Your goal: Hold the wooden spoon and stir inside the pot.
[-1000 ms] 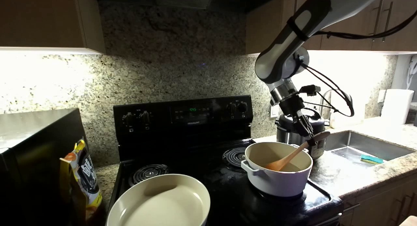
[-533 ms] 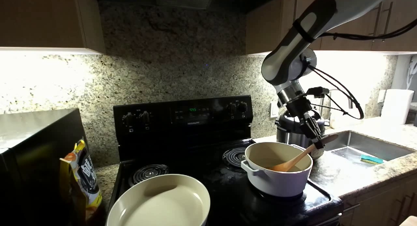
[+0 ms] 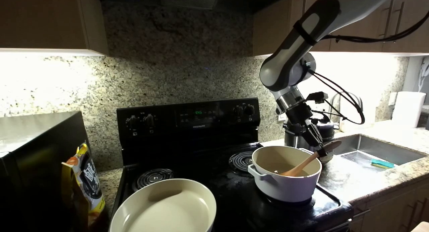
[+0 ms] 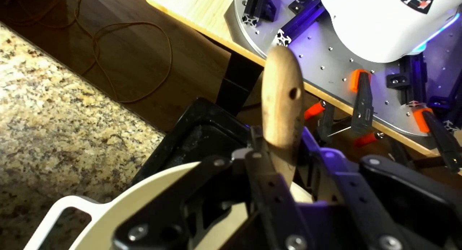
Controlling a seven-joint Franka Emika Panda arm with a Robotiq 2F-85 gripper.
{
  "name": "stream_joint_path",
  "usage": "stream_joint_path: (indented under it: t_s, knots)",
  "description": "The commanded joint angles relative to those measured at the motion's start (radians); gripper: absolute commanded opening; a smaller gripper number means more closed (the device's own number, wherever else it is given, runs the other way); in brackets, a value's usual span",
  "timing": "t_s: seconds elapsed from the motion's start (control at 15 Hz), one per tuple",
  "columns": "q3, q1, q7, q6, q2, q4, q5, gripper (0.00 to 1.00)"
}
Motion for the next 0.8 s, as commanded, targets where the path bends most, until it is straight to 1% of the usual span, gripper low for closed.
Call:
stream_joint_path:
  t_s: [0.0,0.33,0.73]
  knots:
    - [0.017,0.010,0.029,-0.009,0.019,0.036,0.012,0.08]
    - [0.012,-0.002,0.087,0.020,0.035,0.068,0.001,0.08]
    - [-0.026,-0.034,0.179,0.054,0.037,0.066,-0.034,0.08]
